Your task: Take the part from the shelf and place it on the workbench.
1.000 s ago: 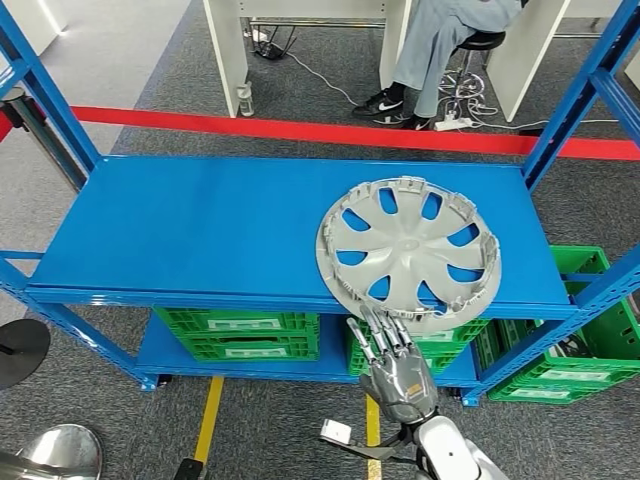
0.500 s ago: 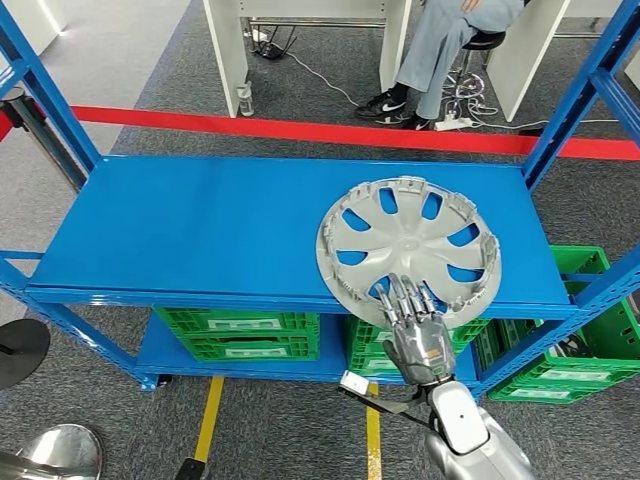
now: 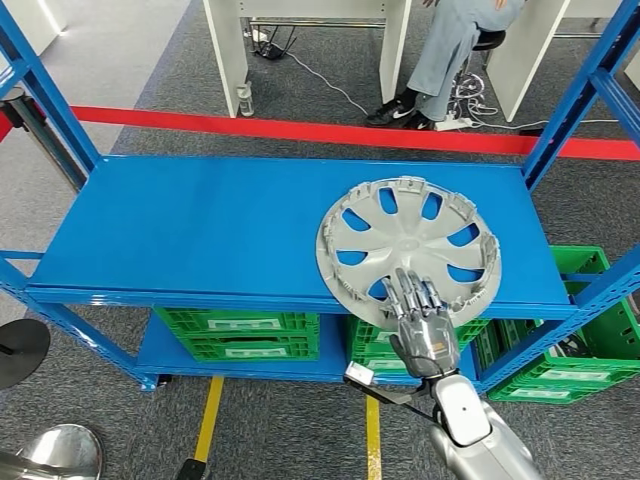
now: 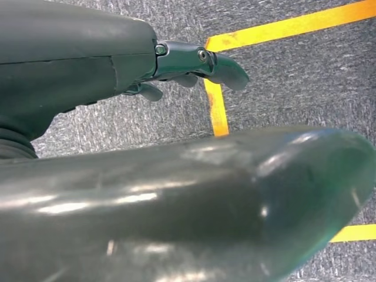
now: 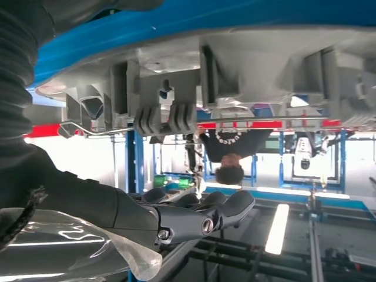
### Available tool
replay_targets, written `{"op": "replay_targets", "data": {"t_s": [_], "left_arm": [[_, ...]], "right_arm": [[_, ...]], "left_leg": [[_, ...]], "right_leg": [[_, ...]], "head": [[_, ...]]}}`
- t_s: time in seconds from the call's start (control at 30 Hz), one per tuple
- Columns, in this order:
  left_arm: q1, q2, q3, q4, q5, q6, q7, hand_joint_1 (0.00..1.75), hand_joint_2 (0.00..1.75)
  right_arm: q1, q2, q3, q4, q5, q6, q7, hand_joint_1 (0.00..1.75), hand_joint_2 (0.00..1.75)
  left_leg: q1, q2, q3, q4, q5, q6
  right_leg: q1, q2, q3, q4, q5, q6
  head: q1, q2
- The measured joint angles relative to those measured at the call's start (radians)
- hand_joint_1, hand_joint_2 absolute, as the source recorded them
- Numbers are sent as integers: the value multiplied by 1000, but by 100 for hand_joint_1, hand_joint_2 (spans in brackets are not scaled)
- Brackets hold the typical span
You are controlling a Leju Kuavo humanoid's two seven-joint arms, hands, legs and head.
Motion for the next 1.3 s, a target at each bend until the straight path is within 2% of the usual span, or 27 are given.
{"op": "replay_targets", "data": {"t_s": [0.33,0.93,0.97,1.07,1.1,1.3], "left_arm": [[0,0,0,0,1,-44,-4,0,0],[-1,0,0,0,1,-49,-1,0,0],[-1,0,0,0,1,-49,0,0,0],[-1,0,0,0,1,-49,1,0,0],[-1,0,0,0,2,-49,1,0,0],[-1,0,1,0,5,-49,-6,0,0]], "right_arm": [[-8,8,-4,22,37,35,-18,0,175],[-109,30,4,165,53,47,10,5,175],[-112,32,4,170,53,46,10,35,175],[-116,36,4,183,52,45,9,162,175],[-117,38,4,186,52,45,9,175,175],[-125,43,3,192,39,44,3,175,175]], "left_leg": [[0,0,0,0,0,0],[0,0,0,0,0,0],[0,0,0,0,0,0],[0,0,0,0,0,0],[0,0,0,0,0,0],[0,0,0,0,0,0]], "right_leg": [[0,0,0,0,0,0],[0,0,0,0,0,0],[0,0,0,0,0,0],[0,0,0,0,0,0],[0,0,0,0,0,0],[0,0,0,0,0,0]], "head": [[0,0],[0,0],[0,0],[0,0],[0,0],[0,0]]}}
